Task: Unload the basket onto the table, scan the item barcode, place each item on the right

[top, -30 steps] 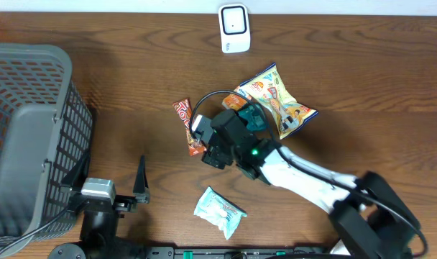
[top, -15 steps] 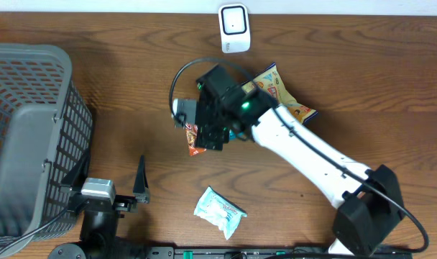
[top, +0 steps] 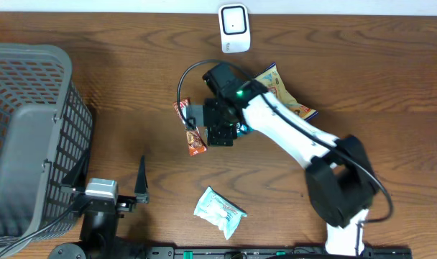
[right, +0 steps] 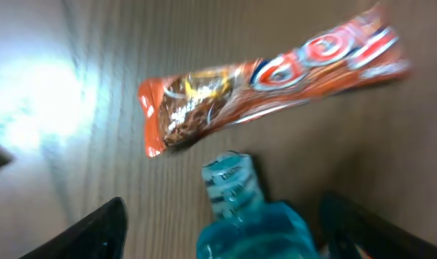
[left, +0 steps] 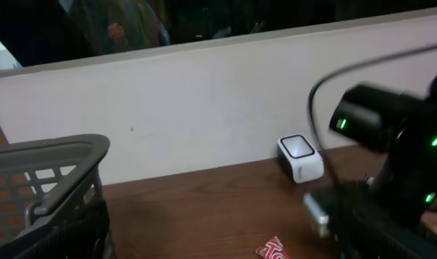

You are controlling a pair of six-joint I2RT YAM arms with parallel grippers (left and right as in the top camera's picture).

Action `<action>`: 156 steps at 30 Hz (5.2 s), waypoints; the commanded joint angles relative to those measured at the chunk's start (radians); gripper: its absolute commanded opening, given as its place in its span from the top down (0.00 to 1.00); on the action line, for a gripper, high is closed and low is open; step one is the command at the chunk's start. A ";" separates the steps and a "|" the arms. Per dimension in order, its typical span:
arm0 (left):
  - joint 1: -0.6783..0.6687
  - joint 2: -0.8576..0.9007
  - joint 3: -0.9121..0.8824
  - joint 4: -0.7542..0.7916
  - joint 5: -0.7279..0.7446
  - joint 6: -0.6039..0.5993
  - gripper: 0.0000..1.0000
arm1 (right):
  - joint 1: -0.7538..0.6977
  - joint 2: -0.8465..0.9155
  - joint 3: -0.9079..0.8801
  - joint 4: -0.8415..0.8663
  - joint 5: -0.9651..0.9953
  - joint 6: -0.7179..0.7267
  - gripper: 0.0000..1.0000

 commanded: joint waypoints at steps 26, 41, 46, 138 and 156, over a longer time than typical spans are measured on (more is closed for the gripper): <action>-0.005 -0.005 0.002 -0.010 -0.014 0.034 0.00 | -0.003 0.182 -0.001 0.040 0.027 -0.058 0.76; -0.005 -0.005 0.002 -0.009 -0.014 0.034 0.00 | 0.000 0.109 0.042 0.062 0.059 0.044 0.86; -0.005 -0.005 0.002 -0.009 -0.014 0.034 0.00 | -0.001 0.058 0.102 0.061 0.003 0.137 0.87; -0.005 -0.005 0.002 -0.001 -0.014 0.034 0.00 | -0.026 0.037 0.251 0.187 -0.100 0.430 0.39; -0.005 -0.005 0.002 0.011 -0.013 0.034 0.00 | -0.021 -0.098 0.280 0.099 0.202 1.126 0.01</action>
